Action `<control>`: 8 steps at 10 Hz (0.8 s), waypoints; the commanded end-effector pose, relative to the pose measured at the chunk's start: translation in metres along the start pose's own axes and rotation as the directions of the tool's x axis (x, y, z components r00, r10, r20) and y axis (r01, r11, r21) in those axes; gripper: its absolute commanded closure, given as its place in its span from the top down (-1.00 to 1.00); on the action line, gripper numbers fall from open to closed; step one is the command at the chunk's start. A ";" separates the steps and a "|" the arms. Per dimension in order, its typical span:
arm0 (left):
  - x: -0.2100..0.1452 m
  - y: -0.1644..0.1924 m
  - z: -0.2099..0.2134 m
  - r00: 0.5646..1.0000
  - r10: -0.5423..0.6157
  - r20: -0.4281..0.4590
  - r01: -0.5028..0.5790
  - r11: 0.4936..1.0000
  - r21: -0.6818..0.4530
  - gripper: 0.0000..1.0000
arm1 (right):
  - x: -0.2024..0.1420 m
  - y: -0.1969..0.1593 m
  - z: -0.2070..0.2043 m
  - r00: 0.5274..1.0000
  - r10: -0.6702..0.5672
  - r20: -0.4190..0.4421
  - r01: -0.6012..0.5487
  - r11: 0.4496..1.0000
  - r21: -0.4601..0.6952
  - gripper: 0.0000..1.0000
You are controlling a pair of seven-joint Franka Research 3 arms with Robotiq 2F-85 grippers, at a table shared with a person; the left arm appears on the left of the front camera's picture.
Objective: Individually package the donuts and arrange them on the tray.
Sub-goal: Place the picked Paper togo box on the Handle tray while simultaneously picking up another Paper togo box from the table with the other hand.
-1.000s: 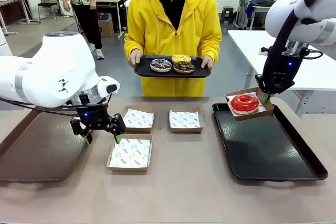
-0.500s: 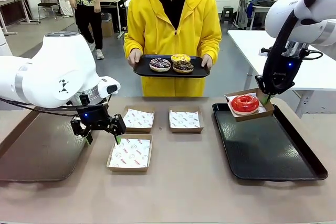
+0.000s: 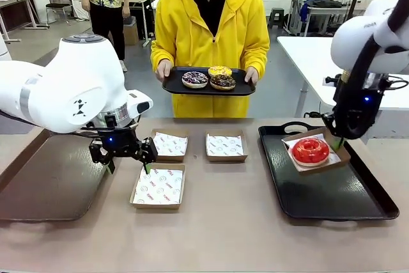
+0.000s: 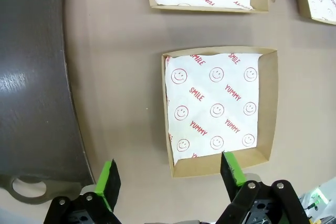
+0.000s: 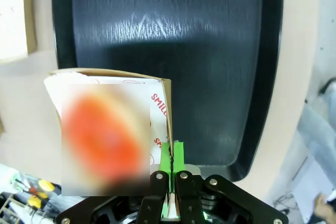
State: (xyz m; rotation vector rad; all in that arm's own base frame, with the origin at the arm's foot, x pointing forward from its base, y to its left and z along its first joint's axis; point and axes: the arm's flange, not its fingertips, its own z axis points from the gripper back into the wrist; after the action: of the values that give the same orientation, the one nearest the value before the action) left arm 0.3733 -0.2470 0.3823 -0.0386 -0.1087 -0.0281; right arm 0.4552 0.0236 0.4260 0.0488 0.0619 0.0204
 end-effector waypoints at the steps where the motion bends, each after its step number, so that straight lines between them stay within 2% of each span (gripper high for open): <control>1: 0.007 -0.012 -0.014 0.999 0.036 -0.016 -0.035 0.997 0.063 1.00 | -0.025 0.008 -0.006 0.998 -0.017 0.053 0.018 1.000 -0.019 -0.98; 4: 0.014 -0.013 -0.030 0.998 0.060 -0.012 -0.058 0.994 0.091 1.00 | -0.033 0.009 -0.025 0.997 -0.035 0.067 0.034 0.999 0.006 -0.98; 8: 0.011 -0.019 -0.046 0.999 0.037 -0.019 -0.036 0.996 0.083 1.00 | -0.023 0.012 -0.053 0.999 -0.053 0.010 0.052 0.999 0.015 -0.98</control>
State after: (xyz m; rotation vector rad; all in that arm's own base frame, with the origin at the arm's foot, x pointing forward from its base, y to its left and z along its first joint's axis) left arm 0.3863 -0.2585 0.3432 0.0270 -0.0582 -0.0016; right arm 0.4247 0.0288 0.3809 0.0454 0.0578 -0.0106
